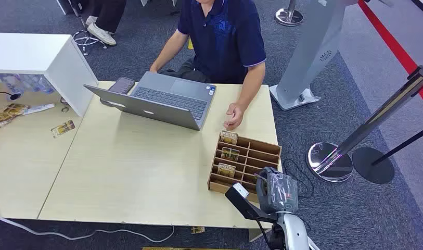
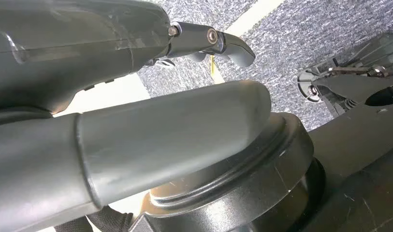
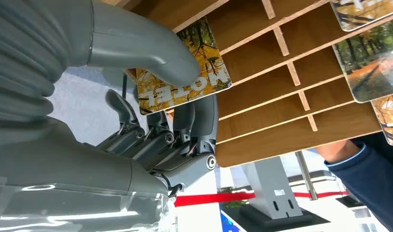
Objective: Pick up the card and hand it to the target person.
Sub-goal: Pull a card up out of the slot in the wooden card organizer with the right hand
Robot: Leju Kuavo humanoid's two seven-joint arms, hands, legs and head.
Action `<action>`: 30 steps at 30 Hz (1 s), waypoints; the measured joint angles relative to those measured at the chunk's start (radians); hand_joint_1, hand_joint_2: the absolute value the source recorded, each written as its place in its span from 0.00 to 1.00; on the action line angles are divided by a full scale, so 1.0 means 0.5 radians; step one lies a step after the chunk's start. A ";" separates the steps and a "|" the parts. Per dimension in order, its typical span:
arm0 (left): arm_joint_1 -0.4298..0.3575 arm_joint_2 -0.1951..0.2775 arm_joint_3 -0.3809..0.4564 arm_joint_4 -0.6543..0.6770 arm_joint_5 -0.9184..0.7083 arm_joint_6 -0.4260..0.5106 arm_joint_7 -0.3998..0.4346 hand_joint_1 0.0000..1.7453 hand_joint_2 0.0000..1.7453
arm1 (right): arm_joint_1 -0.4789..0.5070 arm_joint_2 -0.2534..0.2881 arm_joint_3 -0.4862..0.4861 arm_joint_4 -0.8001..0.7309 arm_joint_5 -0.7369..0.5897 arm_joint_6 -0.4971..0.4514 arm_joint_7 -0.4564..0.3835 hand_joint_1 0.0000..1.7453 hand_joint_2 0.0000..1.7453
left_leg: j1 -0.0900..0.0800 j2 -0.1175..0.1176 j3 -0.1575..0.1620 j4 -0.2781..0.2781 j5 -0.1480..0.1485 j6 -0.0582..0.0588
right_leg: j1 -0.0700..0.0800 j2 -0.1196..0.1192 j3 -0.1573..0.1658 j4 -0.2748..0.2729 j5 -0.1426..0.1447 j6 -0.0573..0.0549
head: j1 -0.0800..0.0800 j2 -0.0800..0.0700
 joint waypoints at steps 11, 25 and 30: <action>-0.001 0.001 -0.001 0.000 -0.001 -0.002 0.000 0.00 0.00 | -0.006 -0.014 -0.003 -0.063 -0.031 -0.016 -0.025 0.86 1.00 | 0.000 0.000 0.001 0.000 -0.001 0.000 | 0.000 0.000 0.001 0.000 -0.001 0.000 | 0.000 0.000; -0.010 0.001 -0.012 -0.001 -0.012 -0.007 0.005 0.00 0.00 | -0.017 -0.042 -0.064 -0.208 0.034 -0.065 -0.035 0.86 1.00 | -0.001 0.000 -0.001 0.002 -0.001 0.000 | -0.001 0.000 -0.001 0.002 -0.001 0.000 | 0.000 0.000; -0.034 -0.004 -0.034 -0.004 -0.033 -0.015 0.024 0.00 0.00 | -0.063 -0.027 -0.176 -0.402 0.106 -0.112 -0.090 0.87 1.00 | -0.001 0.001 -0.004 0.004 -0.001 0.000 | -0.001 0.001 -0.005 0.005 -0.001 0.000 | 0.000 0.000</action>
